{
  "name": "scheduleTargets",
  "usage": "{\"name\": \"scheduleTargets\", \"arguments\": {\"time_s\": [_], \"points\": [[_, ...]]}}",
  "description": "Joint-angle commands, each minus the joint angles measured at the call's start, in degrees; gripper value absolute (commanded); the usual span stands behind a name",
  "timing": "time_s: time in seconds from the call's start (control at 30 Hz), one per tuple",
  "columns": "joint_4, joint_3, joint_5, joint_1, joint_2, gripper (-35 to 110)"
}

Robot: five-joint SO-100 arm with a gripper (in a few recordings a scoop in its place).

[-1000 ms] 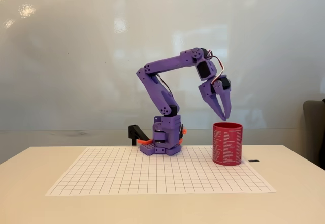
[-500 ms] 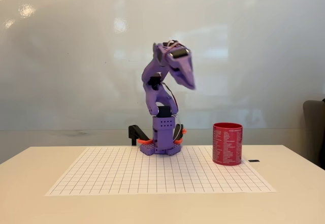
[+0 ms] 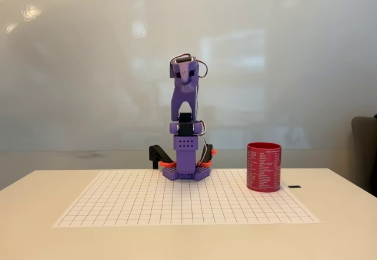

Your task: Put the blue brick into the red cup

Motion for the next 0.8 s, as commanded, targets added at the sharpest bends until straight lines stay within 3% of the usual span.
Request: {"name": "scheduleTargets", "arguments": {"time_s": [0.0, 0.43, 0.77], "points": [[-0.2, 4.9, 0.9, -0.4, 0.4, 0], [-8.3, 41.4, -1.1, -0.9, 0.4, 0], [-9.1, 46.0, -0.6, -1.0, 0.4, 0]]}}
